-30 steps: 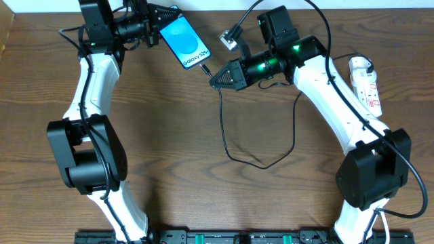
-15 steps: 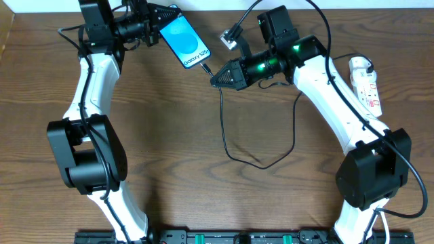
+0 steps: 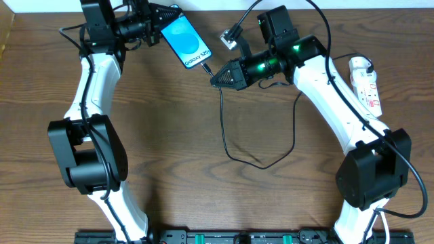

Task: Plug charger to phone and switch on socket
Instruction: 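Push the USB-C plug into the phone's port with the right gripper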

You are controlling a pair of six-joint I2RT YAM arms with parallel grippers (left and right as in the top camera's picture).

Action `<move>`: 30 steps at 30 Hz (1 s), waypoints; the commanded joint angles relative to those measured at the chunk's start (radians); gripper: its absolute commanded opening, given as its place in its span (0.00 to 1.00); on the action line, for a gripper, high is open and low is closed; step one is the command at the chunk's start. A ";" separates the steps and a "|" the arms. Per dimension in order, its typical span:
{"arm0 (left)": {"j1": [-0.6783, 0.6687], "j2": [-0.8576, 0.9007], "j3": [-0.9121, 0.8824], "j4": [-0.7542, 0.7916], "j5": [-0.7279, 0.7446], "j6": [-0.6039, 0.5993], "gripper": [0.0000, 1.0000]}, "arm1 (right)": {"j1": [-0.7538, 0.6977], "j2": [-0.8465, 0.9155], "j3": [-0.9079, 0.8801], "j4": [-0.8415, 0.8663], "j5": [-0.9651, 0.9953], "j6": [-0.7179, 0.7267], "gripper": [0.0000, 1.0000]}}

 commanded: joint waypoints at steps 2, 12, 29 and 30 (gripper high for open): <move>-0.009 -0.014 0.002 0.005 0.008 0.003 0.07 | 0.002 0.003 0.001 0.004 -0.003 -0.023 0.01; -0.011 -0.014 0.002 0.002 0.002 0.002 0.07 | 0.004 0.003 0.001 0.006 -0.002 -0.019 0.01; -0.011 -0.014 0.002 -0.018 0.002 -0.003 0.07 | 0.003 0.003 0.001 0.003 0.017 -0.019 0.01; -0.011 -0.014 0.002 -0.018 0.002 -0.013 0.07 | 0.003 0.003 0.001 0.004 0.018 -0.019 0.01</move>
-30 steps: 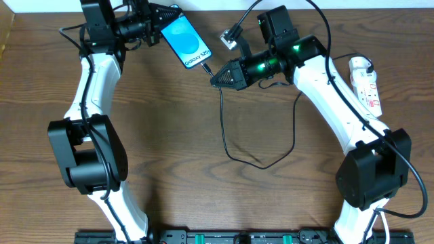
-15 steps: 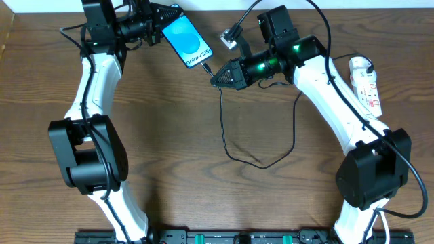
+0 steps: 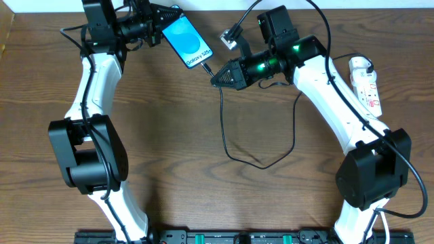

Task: Plug charger to phone and switch on socket
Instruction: 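Push the USB-C plug into the phone's port with the right gripper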

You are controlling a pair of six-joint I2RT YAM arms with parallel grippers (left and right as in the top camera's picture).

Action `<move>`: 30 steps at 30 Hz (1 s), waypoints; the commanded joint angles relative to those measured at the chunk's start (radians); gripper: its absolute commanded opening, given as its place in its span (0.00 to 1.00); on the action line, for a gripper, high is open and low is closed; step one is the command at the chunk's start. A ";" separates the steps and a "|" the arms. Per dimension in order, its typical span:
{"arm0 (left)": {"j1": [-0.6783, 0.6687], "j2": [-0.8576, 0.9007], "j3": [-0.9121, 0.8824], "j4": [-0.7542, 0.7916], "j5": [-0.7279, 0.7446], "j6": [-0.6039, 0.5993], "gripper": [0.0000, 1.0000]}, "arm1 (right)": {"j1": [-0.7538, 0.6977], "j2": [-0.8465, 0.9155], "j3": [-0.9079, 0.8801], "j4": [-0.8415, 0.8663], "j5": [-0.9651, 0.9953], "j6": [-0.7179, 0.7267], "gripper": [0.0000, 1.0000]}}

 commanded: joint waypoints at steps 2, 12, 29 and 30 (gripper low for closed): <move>-0.006 -0.014 0.002 0.002 0.024 -0.036 0.07 | 0.003 0.003 0.001 0.003 0.005 -0.019 0.01; -0.007 -0.014 0.002 0.002 0.024 -0.043 0.07 | 0.003 0.003 0.001 0.012 0.005 -0.012 0.01; -0.022 -0.014 0.002 0.003 0.024 0.016 0.07 | 0.003 0.003 0.001 0.061 0.003 0.100 0.01; -0.022 -0.014 0.002 0.003 0.024 0.024 0.07 | 0.003 0.003 0.001 0.066 0.003 0.113 0.01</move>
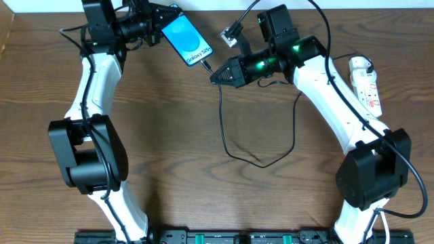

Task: Plug charger to phone and switch on socket
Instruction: 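Push the USB-C plug into the phone's port with the right gripper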

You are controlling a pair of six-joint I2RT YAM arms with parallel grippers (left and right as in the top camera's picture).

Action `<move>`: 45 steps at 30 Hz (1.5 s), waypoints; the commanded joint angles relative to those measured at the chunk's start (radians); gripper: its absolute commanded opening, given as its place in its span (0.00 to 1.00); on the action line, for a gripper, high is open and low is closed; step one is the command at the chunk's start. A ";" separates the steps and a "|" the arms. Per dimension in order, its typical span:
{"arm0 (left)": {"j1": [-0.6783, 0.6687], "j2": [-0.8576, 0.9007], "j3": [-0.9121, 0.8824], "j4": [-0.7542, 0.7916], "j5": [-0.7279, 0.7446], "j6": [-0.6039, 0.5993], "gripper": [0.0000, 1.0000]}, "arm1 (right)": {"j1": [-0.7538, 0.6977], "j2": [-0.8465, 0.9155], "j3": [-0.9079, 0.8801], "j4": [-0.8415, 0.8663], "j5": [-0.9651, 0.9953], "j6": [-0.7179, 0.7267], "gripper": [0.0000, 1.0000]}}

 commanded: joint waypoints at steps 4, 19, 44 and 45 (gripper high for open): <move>-0.022 -0.014 0.002 0.001 0.048 0.046 0.07 | 0.003 0.003 0.002 0.045 -0.007 0.072 0.01; -0.043 -0.014 0.002 0.002 0.048 0.040 0.07 | 0.024 0.003 0.002 0.070 0.011 0.100 0.01; -0.031 -0.014 0.002 0.002 0.071 0.038 0.07 | 0.023 0.003 0.002 0.080 0.032 0.122 0.23; -0.028 -0.014 0.002 0.002 0.071 0.038 0.07 | 0.023 0.003 0.002 0.080 0.022 0.121 0.31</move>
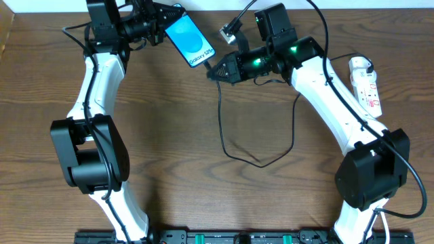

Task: Plug charger to phone and switch on socket
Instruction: 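Push the USB-C plug into the phone's port with the right gripper, then release the plug and lower the phone toward the table with the left gripper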

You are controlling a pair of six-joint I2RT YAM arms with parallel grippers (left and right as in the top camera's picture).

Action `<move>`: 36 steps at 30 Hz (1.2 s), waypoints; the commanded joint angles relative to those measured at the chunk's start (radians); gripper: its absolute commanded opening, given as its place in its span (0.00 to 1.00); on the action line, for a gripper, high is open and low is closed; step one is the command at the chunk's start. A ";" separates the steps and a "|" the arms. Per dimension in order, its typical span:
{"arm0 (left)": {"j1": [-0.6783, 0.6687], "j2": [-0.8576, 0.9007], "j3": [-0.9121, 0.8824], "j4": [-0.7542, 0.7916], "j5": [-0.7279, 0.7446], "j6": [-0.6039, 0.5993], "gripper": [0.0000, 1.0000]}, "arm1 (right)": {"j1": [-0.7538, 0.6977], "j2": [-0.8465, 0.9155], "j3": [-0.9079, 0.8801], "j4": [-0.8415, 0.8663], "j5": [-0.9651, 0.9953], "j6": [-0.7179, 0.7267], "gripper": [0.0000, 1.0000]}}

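A phone point(190, 41) with a lit blue screen is held above the table's far edge, my left gripper point(165, 22) shut on its upper end. My right gripper point(215, 71) is shut on the black charger plug, whose tip touches the phone's lower end. The black cable point(222, 129) hangs down from the plug, loops over the table and runs back up toward the right arm. The white socket strip point(365, 84) lies at the far right, and neither gripper is near it.
The brown wooden table point(169, 169) carries only the cable loop in the middle. A white wall edge runs along the back. A black rail lies along the front edge.
The phone and the left gripper have shifted slightly right and up. The right gripper with the plug has moved up toward the phone's lower end, closing the small gap.
At the two oldest moments the left gripper held the phone up and the right gripper held the plug just below its lower end, barely moving. Then both crept slightly upward. Now the plug tip meets the phone's lower end.
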 commanded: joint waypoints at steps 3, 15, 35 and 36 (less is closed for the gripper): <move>-0.004 -0.014 0.002 0.003 0.076 0.002 0.07 | 0.008 0.003 0.004 0.006 -0.032 -0.013 0.45; -0.004 -0.011 0.002 -0.134 0.076 0.157 0.07 | -0.095 -0.013 0.004 0.005 -0.105 -0.031 0.51; -0.149 0.012 -0.002 -0.962 -0.199 0.995 0.07 | -0.185 -0.012 0.004 -0.158 0.116 -0.094 0.53; -0.166 0.018 -0.002 -0.970 -0.202 1.015 0.07 | -0.183 -0.012 0.004 -0.169 0.131 -0.094 0.53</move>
